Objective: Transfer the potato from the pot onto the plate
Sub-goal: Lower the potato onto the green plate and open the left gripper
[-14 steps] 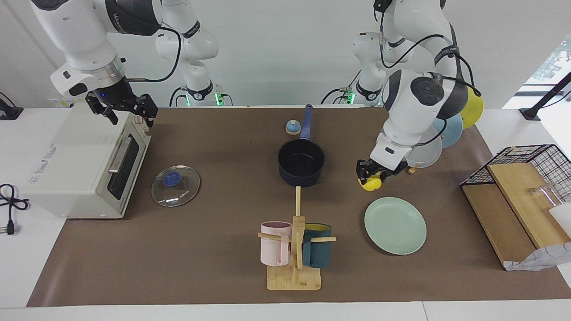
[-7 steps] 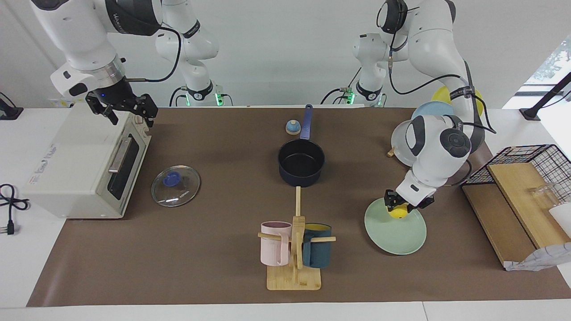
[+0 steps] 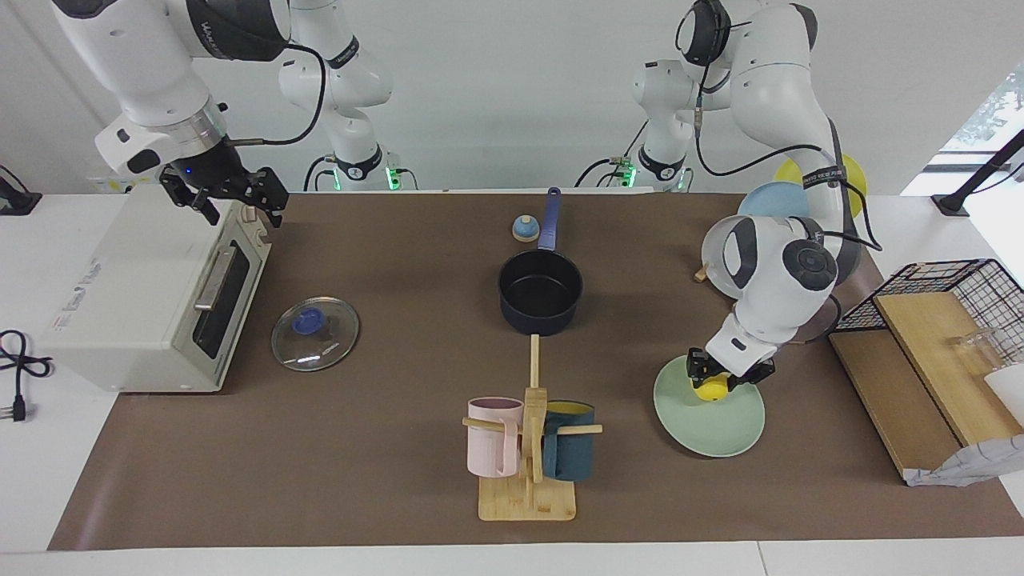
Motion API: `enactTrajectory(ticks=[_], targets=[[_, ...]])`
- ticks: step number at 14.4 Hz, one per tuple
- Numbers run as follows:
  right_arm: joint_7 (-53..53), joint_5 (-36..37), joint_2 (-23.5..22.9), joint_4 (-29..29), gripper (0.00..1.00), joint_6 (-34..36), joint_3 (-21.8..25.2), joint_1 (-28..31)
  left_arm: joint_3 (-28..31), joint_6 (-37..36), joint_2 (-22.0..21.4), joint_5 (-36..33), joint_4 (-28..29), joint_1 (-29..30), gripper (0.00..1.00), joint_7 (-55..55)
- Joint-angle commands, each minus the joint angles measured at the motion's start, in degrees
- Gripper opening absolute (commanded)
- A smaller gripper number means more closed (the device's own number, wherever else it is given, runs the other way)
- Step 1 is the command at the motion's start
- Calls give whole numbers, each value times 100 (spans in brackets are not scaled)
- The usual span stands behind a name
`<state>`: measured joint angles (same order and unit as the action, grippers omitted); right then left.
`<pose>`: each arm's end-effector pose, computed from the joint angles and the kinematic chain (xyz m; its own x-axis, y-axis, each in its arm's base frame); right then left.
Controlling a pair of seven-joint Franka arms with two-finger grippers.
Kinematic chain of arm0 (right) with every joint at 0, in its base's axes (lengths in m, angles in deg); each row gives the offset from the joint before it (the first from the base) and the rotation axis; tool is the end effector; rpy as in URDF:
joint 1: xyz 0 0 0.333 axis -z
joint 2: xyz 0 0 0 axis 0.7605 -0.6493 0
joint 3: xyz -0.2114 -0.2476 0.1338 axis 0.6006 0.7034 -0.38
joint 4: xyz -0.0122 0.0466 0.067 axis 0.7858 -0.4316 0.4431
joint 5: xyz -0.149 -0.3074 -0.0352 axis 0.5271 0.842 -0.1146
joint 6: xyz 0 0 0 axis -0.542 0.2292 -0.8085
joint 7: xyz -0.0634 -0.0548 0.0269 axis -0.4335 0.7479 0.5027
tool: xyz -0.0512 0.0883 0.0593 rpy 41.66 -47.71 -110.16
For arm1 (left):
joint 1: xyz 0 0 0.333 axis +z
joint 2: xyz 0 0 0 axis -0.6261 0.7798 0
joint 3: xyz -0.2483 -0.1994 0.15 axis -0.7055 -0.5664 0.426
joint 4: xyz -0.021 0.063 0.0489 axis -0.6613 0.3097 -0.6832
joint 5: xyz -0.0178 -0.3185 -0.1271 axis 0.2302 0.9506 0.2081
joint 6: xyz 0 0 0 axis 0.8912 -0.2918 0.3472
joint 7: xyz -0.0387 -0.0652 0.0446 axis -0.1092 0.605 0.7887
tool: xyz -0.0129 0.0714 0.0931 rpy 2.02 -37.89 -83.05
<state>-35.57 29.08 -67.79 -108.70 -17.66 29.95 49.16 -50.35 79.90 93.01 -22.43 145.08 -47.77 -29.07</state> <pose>0.4986 -0.0107 0.6378 0.9962 -0.0622 -0.0606 -0.0610 -0.9979 0.0219 0.6514 -0.1171 0.3902 0.9756 -0.2118 0.0583 -0.2135 -0.9766 0.0241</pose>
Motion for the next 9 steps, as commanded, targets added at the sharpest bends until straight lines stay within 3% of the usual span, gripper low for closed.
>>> enactTrajectory(ticks=[1,2,3,9], targets=[[27,-100,4,0,100,-42,-18,52,17,197,34,-213,77,4,22,96],[27,-100,4,0,100,-42,-18,43,8,197,34,-284,77,-5,77,96],[27,-100,4,0,100,-51,-18,43,17,188,34,-293,60,-5,100,105],[35,-100,4,0,100,-51,-27,43,-1,-346,-62,-223,-423,250,100,158]])
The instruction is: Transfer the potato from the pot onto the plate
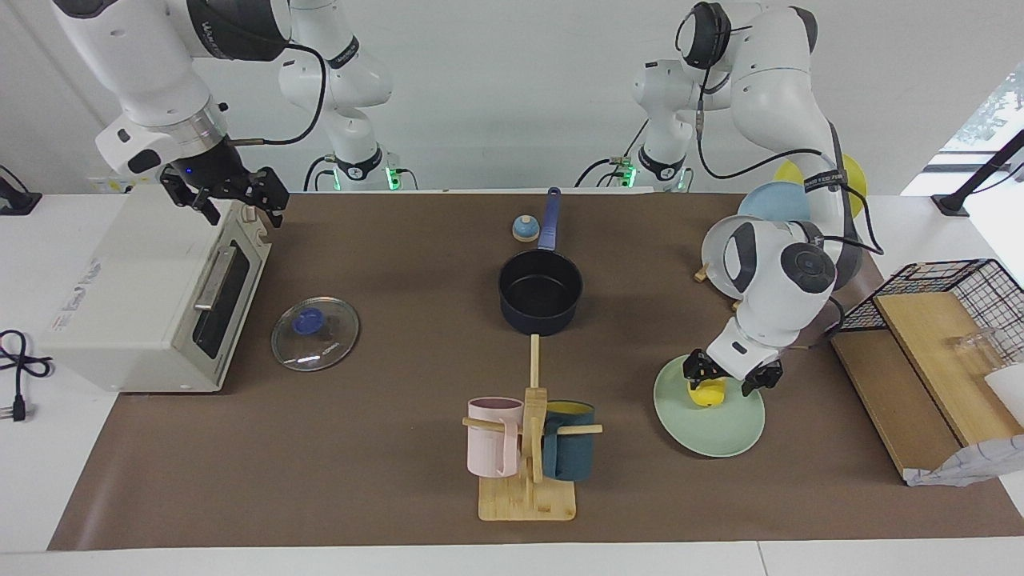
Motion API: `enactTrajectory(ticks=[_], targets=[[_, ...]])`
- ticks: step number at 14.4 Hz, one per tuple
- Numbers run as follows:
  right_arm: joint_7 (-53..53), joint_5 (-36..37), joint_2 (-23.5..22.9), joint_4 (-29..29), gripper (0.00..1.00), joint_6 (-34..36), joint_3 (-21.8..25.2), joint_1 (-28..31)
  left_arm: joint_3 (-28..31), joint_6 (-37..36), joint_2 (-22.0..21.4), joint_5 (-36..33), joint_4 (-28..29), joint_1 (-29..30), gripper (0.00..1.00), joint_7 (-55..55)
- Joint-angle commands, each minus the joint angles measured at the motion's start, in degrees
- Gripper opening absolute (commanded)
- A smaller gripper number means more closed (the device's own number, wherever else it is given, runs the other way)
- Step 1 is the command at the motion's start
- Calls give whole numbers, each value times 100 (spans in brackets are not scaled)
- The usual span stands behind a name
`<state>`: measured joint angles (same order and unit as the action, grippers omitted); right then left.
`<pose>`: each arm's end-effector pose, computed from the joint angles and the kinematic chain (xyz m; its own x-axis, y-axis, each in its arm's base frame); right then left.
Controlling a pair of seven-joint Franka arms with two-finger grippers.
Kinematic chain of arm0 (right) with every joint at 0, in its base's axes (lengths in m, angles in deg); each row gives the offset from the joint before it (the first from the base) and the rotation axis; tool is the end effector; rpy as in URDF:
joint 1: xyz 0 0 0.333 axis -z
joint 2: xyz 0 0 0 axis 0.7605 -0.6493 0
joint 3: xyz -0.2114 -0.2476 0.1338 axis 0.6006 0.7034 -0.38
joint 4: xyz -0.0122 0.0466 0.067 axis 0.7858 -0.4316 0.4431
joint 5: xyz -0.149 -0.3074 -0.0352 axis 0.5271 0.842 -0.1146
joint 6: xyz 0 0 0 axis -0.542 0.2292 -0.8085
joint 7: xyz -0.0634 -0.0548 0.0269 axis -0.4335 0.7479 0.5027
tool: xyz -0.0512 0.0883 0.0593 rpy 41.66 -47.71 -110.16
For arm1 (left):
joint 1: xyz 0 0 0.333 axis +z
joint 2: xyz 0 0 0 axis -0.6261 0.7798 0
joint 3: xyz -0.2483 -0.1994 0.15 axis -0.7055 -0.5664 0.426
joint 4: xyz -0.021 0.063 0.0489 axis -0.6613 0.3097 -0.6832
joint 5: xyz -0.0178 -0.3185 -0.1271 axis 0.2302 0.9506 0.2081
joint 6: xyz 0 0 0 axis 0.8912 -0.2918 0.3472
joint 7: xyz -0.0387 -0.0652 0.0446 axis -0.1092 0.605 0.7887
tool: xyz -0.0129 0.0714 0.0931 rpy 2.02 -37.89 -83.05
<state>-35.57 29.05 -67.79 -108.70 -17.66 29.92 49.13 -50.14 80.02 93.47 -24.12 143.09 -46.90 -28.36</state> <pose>0.4986 -0.0101 0.6378 0.9963 -0.0612 -0.0606 -0.0600 -0.9980 0.0214 0.6615 -0.1050 0.3998 0.9713 -0.2217 0.0858 -0.2221 -0.9750 -0.0053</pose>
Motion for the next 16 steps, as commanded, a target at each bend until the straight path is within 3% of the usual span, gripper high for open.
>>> enactTrajectory(ticks=[1,13,16], targets=[[35,-97,4,0,100,-51,-25,37,-13,-560,-213,-28,-303,172,100,87],[35,-97,4,0,100,-42,-34,29,39,-3223,-2682,69,-260,471,100,-159],[35,-97,4,0,100,-51,-34,29,39,-3663,-3060,60,-77,462,100,-159]])
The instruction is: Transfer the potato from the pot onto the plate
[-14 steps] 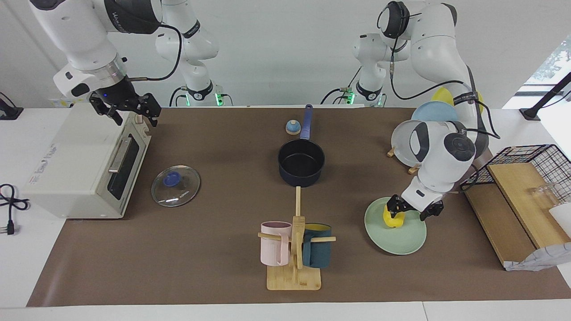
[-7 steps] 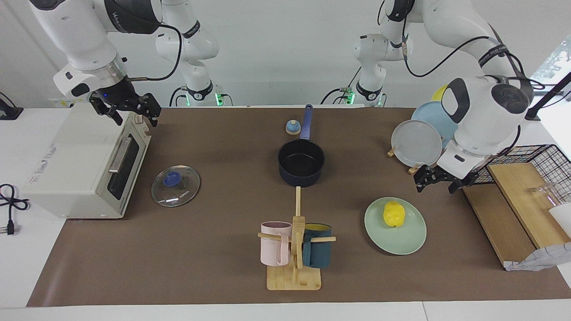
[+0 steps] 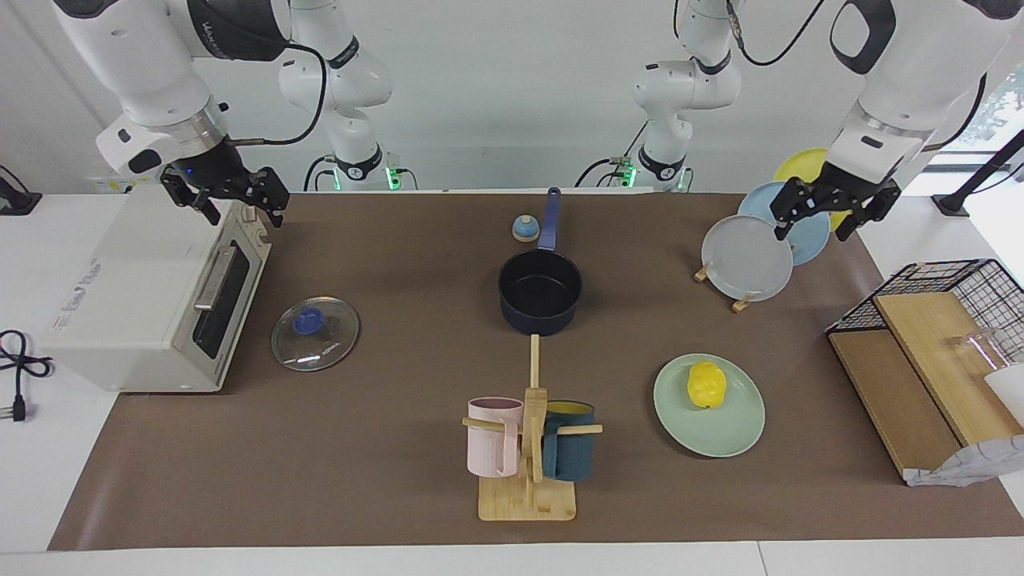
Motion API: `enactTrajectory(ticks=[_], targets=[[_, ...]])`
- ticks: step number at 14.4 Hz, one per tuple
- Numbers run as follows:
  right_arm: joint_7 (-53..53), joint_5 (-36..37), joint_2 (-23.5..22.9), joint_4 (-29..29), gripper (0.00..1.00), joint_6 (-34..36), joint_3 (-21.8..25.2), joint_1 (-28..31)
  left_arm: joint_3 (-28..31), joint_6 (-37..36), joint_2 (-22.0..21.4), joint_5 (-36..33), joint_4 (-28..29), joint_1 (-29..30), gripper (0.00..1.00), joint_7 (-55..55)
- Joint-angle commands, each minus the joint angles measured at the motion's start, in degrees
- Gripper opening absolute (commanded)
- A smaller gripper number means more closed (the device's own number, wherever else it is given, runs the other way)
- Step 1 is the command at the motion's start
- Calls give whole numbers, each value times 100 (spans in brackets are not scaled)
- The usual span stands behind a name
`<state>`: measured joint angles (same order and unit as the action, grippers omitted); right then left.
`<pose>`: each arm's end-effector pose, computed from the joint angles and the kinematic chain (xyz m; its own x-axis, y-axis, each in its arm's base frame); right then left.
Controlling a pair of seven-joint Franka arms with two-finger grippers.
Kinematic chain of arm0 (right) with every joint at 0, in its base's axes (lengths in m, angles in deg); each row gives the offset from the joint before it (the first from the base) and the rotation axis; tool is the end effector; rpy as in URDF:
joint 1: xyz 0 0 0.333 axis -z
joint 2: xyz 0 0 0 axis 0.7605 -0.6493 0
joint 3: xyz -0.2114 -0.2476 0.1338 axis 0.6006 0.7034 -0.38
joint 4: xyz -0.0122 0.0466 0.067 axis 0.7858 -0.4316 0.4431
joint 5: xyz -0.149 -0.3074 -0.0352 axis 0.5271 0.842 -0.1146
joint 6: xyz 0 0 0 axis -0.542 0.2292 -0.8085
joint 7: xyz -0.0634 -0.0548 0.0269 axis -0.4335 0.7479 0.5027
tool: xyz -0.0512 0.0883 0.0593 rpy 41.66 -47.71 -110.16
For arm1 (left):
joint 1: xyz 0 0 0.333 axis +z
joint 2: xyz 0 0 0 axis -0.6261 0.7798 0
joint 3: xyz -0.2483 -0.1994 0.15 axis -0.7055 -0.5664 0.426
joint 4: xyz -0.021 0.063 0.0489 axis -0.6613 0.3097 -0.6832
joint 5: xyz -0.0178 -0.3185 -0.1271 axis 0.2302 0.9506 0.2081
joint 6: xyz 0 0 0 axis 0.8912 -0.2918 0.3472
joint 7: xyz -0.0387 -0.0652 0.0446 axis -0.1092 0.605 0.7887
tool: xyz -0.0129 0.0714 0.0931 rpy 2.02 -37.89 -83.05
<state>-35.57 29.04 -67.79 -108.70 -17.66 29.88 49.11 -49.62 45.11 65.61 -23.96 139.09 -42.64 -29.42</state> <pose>0.4986 -0.0096 0.6378 0.9963 -0.0601 -0.0606 -0.0589 -0.9980 0.0212 0.5076 -0.0387 0.6648 0.9924 -0.1190 0.0324 -0.1187 -0.9929 -0.0091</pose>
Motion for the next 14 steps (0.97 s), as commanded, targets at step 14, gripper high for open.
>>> enactTrajectory(ticks=[14], targets=[[44,-96,4,0,100,-51,-29,22,-83,-288,-355,1,641,-148,100,-422]])
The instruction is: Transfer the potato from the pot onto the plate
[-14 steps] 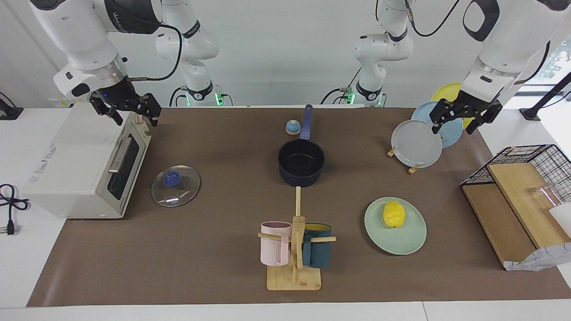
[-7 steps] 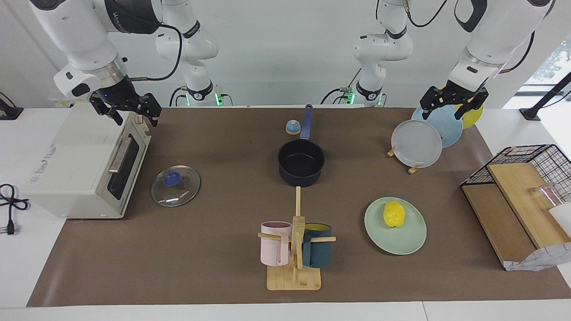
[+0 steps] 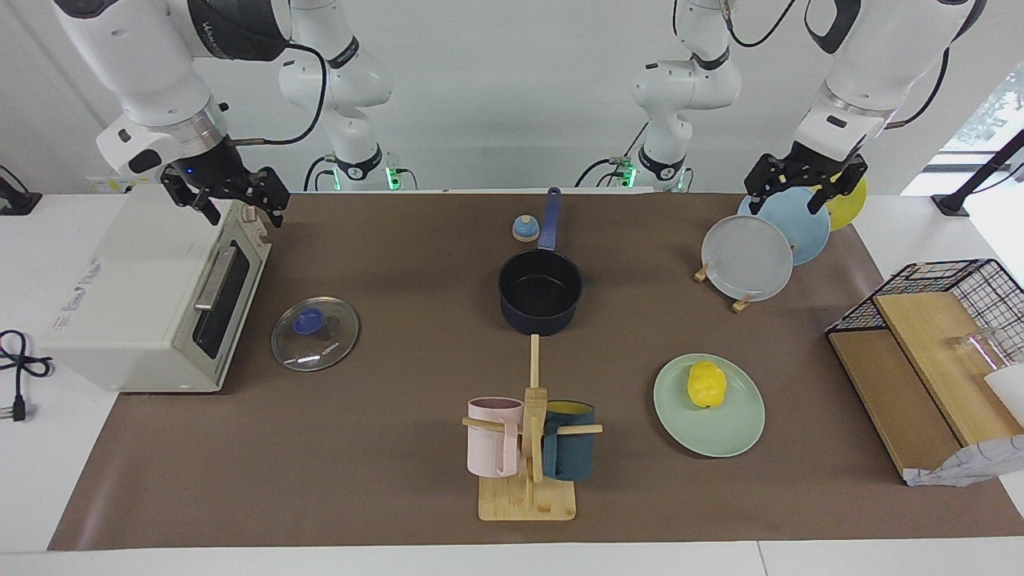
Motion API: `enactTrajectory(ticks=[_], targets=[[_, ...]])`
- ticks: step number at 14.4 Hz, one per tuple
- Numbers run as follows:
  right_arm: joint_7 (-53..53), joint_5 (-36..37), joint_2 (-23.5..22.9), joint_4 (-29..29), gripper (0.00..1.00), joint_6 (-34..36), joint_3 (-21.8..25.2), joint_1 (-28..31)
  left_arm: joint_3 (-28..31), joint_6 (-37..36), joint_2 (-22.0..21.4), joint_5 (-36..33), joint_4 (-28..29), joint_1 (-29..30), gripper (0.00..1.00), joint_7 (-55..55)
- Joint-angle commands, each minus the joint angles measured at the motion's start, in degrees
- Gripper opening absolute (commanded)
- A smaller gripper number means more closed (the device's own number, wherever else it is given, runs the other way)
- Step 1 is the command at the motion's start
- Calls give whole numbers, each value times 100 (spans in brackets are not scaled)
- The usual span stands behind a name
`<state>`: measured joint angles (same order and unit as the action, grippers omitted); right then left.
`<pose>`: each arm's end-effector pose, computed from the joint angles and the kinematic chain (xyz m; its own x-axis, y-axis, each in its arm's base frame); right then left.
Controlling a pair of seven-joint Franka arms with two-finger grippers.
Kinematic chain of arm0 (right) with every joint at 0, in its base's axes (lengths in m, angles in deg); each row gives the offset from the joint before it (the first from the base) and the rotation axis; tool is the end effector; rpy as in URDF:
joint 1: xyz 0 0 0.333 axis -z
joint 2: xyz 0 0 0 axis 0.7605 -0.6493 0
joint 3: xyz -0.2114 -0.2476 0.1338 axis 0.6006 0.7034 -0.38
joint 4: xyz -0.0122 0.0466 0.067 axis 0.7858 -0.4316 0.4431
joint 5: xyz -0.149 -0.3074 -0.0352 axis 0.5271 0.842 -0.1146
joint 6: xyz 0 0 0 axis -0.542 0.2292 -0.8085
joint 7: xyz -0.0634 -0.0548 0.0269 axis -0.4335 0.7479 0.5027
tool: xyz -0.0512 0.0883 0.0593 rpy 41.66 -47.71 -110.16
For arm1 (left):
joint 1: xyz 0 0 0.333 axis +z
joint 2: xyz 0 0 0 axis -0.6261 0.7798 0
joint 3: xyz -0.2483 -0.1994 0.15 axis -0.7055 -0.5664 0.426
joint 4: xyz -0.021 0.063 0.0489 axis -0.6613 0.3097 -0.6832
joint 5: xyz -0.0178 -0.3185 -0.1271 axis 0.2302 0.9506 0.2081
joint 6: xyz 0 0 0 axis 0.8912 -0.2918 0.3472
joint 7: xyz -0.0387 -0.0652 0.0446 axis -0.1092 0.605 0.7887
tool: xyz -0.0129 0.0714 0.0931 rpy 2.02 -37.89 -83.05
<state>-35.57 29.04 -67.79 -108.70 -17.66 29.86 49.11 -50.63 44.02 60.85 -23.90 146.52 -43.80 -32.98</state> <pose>0.4986 -0.0094 0.6378 0.9964 -0.0598 -0.0606 -0.0586 -0.9981 0.0212 0.4729 -0.0548 0.6496 0.9950 -0.0946 -0.0327 -0.0949 -0.9954 -0.0094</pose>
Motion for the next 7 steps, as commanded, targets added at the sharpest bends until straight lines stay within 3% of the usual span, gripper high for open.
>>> enactTrajectory(ticks=[1,7], targets=[[44,-96,4,0,100,-42,-28,22,18,-206,113,-5,-110,-24,100,-57],[53,-96,4,0,100,-42,-28,22,26,-153,104,48,-119,-33,100,-40]])
